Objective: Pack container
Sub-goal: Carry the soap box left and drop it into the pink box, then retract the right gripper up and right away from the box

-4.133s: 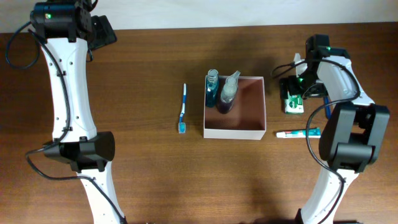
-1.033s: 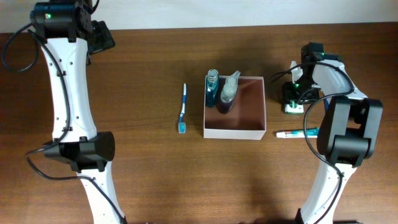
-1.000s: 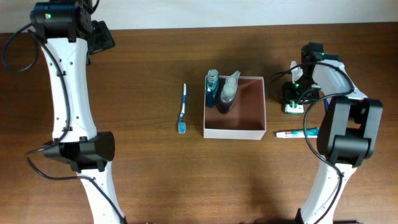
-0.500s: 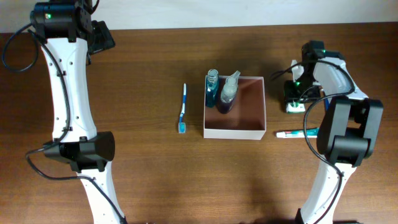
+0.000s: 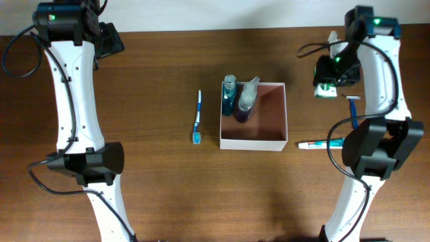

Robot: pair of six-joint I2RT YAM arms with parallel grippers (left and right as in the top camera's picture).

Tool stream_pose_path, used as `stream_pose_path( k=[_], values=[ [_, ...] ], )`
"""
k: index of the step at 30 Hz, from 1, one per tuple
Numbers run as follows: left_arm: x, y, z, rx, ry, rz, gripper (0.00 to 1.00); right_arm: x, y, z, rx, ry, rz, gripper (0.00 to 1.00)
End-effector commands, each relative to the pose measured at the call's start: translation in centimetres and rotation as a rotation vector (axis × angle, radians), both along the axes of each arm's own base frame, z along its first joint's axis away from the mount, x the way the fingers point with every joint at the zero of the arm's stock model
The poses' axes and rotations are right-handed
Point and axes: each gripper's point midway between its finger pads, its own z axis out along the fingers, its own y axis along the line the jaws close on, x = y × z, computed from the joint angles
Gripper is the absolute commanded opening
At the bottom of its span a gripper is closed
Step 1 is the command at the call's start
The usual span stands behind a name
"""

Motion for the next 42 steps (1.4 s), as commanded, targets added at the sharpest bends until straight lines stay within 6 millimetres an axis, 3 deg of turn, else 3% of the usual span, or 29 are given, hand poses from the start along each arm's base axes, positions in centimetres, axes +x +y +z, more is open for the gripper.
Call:
stream_pose_path(
  k=[1, 6, 10, 17, 24, 31, 35, 37, 40, 42],
  values=[
    [-0.1, 0.6, -0.3, 0.012, 0.009, 0.022, 0.99, 0.7, 3.0, 3.4, 0.158, -0.069, 0.004, 0.5],
    [-0.1, 0.6, -0.3, 0.012, 0.009, 0.022, 1.0, -0.5, 5.0, 5.0, 0.175, -0.049, 0.04, 0.5],
    [-0.1, 0.6, -0.3, 0.012, 0.01, 0.022, 0.99, -1.6, 6.9, 4.8, 0.18, 0.0, 0.078, 0.5],
    [-0.1, 0.6, -0.3, 0.012, 0.009, 0.022, 0.99, -1.9, 10.5, 4.7, 0.174, 0.01, 0.139, 0.58],
    [-0.1, 0.6, -0.3, 0.012, 0.01, 0.022, 0.99, -2.0, 12.4, 4.5, 0.119, 0.012, 0.141, 0.58],
    [-0.3, 0.6, -0.4, 0.011, 0.017, 0.022, 0.99, -0.8, 10.8, 4.3, 0.059, -0.019, 0.078, 0.59],
    [-0.3, 0.6, -0.3, 0.012, 0.017, 0.022, 0.99, -0.3, 8.7, 4.4, 0.059, -0.029, 0.03, 0.59],
    [-0.3, 0.6, -0.3, 0.012, 0.017, 0.022, 0.99, -0.1, 6.7, 4.4, 0.059, -0.031, -0.021, 0.66],
    [-0.3, 0.6, -0.4, 0.012, 0.018, 0.022, 0.99, 0.0, 3.0, 4.4, 0.064, -0.025, -0.146, 0.67],
    [-0.3, 0.6, -0.4, 0.012, 0.018, 0.022, 0.99, -0.1, 0.1, 4.4, 0.064, -0.027, -0.211, 0.79]
  ],
)
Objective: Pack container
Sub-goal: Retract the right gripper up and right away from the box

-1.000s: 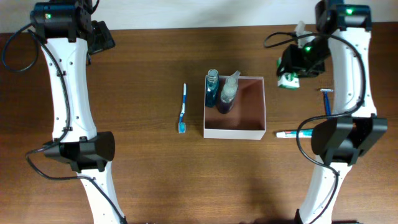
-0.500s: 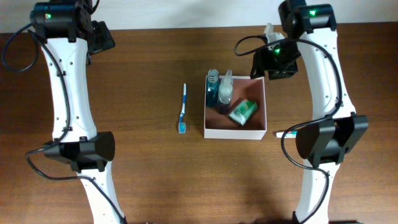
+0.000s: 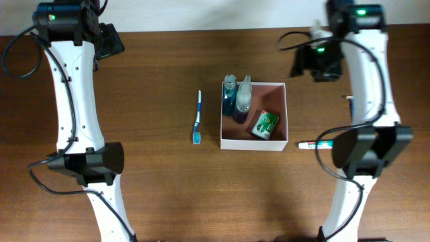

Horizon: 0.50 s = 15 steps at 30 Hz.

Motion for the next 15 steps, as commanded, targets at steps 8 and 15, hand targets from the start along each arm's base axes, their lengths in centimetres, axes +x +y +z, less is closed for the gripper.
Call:
stream_pose_path(
  k=[8, 15],
  values=[
    [0.0, 0.6, -0.2, 0.012, 0.003, 0.022, 0.99, -2.7, -11.6, 0.3, -0.012, 0.05, -0.256, 0.99],
    [0.2, 0.6, -0.1, 0.012, -0.006, 0.022, 0.99, -2.4, -10.0, 0.5, 0.087, 0.036, -0.231, 0.99]
  ],
)
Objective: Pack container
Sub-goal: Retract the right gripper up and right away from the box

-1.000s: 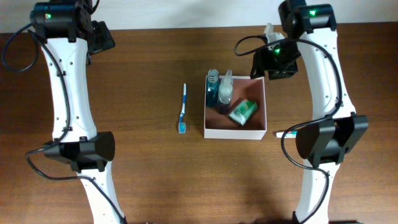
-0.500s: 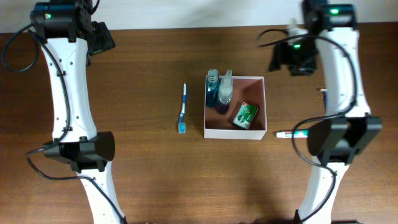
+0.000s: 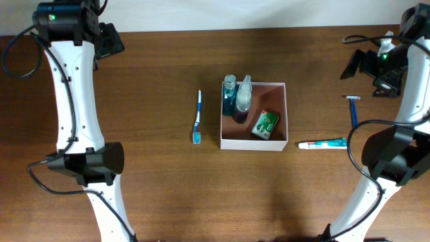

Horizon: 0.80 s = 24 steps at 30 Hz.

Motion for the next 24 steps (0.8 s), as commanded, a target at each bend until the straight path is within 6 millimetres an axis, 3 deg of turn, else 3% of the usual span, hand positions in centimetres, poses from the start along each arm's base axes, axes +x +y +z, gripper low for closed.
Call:
stream_pose_path(
  k=[1, 6, 12, 15, 17, 21, 24],
  values=[
    [0.0, 0.6, -0.2, 0.012, 0.003, 0.022, 0.99, 0.7, 2.5, 0.9, 0.107, -0.047, 0.038, 0.99],
    [0.1, 0.6, -0.2, 0.012, 0.001, 0.022, 0.99, 1.5, 2.1, 1.0, 0.107, -0.073, 0.001, 0.99],
    [0.1, 0.6, -0.2, 0.012, 0.001, 0.022, 0.99, 0.1, -2.7, 0.0, -0.039, 0.04, -0.347, 0.99],
    [0.1, 0.6, -0.2, 0.012, 0.001, 0.022, 0.99, 0.2, -3.3, 0.0, -0.05, 0.029, -0.35, 0.99],
    [0.1, 0.6, -0.2, 0.012, 0.001, 0.022, 0.99, 0.5, -3.5, 0.1, -0.069, -0.001, -0.248, 0.99],
    [0.1, 0.6, -0.2, 0.012, -0.002, 0.022, 1.0, -0.3, -2.8, 0.0, -0.112, -0.028, 0.142, 0.99],
    [0.2, 0.6, -0.1, 0.012, -0.007, 0.022, 0.99, -0.2, -3.6, -0.1, -0.174, -0.043, 0.28, 0.99]
  ],
)
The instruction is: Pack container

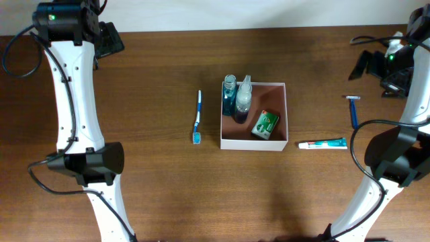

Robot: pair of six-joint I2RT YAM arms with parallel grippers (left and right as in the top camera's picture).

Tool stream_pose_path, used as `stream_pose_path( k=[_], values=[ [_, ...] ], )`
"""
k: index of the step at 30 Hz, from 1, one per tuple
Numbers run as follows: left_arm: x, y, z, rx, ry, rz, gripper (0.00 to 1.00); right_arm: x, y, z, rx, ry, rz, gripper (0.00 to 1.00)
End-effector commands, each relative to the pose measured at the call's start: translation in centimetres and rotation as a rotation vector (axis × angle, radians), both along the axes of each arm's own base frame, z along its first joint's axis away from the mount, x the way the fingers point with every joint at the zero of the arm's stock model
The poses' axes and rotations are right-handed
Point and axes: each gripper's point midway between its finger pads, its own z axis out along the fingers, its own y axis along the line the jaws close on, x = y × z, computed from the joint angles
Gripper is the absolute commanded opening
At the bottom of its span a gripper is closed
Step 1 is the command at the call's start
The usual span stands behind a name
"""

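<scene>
The white container [285,114] with a brown floor stands mid-table. Inside it are a blue bottle [230,94] and a clear spray bottle [242,99] at the back left, and a green box [265,125] at the front right. A blue toothbrush [197,117] lies left of the container. A blue razor [353,111] and a toothpaste tube [324,143] lie to its right. My right gripper [361,64] hangs open and holds nothing at the far right, behind the razor. My left gripper [111,40] stays at the back left, its jaws unclear.
The wooden table's back edge [215,29] runs just behind both grippers. Both white arms reach in from the front, the left arm [74,101] along the left side and the right arm [420,101] at the right border.
My right gripper has shifted slightly further right and back near the table's far right edge. Everything on the table and the left arm are unchanged.
My right gripper first held the green box to the right of the container. Then the green box lay inside the container, with the gripper behind its back right corner. After that the gripper was far to the right, behind the razor, where it remains.
</scene>
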Motion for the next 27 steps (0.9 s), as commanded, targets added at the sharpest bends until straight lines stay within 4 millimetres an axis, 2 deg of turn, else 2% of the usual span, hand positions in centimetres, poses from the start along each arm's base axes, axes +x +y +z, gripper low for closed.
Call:
stream_pose_path(
  k=[1, 6, 10, 17, 27],
  values=[
    [0.1, 0.6, -0.2, 0.012, 0.0, 0.022, 0.99, 0.1, -1.0, 0.1, -0.099, -0.021, 0.23, 0.99],
    [0.2, 0.6, -0.1, 0.013, -0.003, 0.023, 0.99, 1.3, -0.7, 0.3, -0.079, -0.081, 0.238, 0.99],
    [0.4, 0.6, 0.0, 0.013, -0.014, 0.023, 0.99, 2.9, -1.3, 0.1, -0.127, -0.139, 0.345, 0.99],
    [0.4, 0.7, 0.0, 0.015, -0.015, 0.024, 0.99, 3.5, -2.3, -3.7, -0.131, -0.068, 0.37, 0.99],
    [0.6, 1.0, 0.2, 0.032, -0.029, 0.033, 0.99, 3.3, -3.5, -7.0, -0.148, 0.015, 0.38, 0.99]
  ],
)
